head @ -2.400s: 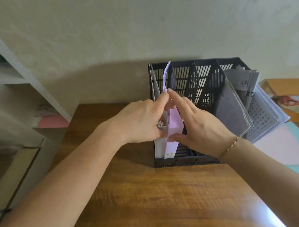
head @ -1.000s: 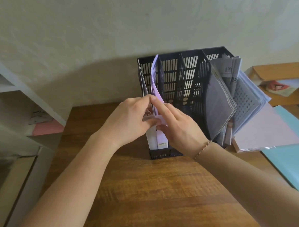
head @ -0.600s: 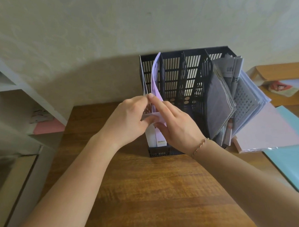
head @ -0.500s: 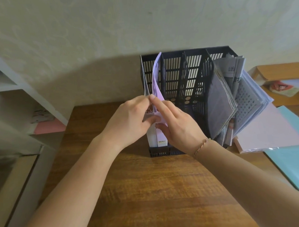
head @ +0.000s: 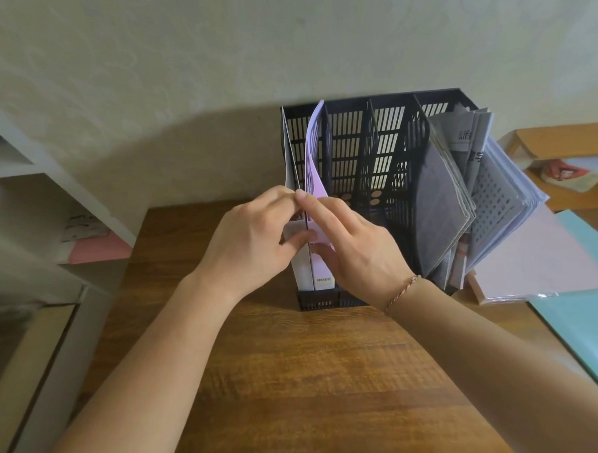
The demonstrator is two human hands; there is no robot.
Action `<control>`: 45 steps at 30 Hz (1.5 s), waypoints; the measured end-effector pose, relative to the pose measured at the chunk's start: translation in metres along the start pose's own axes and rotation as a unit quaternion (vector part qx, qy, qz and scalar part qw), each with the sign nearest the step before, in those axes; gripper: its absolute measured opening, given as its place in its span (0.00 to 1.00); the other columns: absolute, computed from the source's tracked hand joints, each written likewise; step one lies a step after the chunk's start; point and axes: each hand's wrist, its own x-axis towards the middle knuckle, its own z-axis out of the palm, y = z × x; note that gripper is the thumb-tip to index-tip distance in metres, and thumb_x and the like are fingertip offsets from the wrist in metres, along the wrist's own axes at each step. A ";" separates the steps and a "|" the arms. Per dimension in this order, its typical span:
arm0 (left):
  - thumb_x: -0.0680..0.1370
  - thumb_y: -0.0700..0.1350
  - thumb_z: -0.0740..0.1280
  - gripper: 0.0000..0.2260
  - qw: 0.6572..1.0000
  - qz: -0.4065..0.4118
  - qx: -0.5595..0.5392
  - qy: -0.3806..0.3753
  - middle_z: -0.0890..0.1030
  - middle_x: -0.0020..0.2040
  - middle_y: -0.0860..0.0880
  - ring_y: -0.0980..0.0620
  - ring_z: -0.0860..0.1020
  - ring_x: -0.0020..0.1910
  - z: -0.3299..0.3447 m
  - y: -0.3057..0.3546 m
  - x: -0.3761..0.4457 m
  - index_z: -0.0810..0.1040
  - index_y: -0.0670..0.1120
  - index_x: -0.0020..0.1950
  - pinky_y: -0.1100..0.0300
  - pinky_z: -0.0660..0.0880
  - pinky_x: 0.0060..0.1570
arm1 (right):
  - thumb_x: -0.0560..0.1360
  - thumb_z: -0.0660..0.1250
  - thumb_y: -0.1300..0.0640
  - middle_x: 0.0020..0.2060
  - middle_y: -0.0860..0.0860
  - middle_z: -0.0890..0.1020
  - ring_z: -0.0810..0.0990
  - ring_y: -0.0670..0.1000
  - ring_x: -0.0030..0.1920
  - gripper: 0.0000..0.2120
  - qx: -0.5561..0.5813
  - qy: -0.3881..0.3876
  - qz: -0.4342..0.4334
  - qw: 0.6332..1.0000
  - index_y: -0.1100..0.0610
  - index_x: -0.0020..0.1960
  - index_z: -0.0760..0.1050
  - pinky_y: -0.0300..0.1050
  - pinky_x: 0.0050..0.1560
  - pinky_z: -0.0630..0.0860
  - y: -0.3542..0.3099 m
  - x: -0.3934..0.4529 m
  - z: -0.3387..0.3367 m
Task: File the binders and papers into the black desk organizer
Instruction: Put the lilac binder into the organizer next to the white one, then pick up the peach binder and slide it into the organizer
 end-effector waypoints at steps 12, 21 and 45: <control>0.74 0.52 0.73 0.16 0.997 0.022 0.037 0.062 0.82 0.55 0.48 0.51 0.81 0.40 -0.007 0.005 -0.001 0.80 0.44 0.55 0.66 0.73 0.40 | 0.70 0.73 0.59 0.60 0.52 0.72 0.75 0.49 0.41 0.41 -0.003 -0.005 0.008 1.000 0.52 0.75 0.54 0.43 0.23 0.73 0.000 0.000 -0.006; 0.74 0.38 0.68 0.06 0.930 0.167 -0.083 0.316 0.80 0.50 0.44 0.43 0.77 0.45 0.024 0.039 -0.009 0.79 0.42 0.50 0.52 0.74 0.49 | 0.76 0.64 0.63 0.68 0.52 0.68 0.76 0.49 0.59 0.26 0.062 0.063 0.041 0.995 0.56 0.73 0.62 0.50 0.40 0.80 0.020 -0.061 -0.026; 0.77 0.47 0.69 0.18 0.652 -0.583 -0.479 -0.075 0.75 0.60 0.51 0.50 0.74 0.57 0.348 0.270 0.106 0.69 0.47 0.65 0.56 0.68 0.60 | 0.73 0.60 0.35 0.74 0.48 0.57 0.55 0.54 0.73 0.28 -0.009 -0.212 0.530 0.821 0.40 0.71 0.61 0.55 0.68 0.62 0.336 -0.307 -0.121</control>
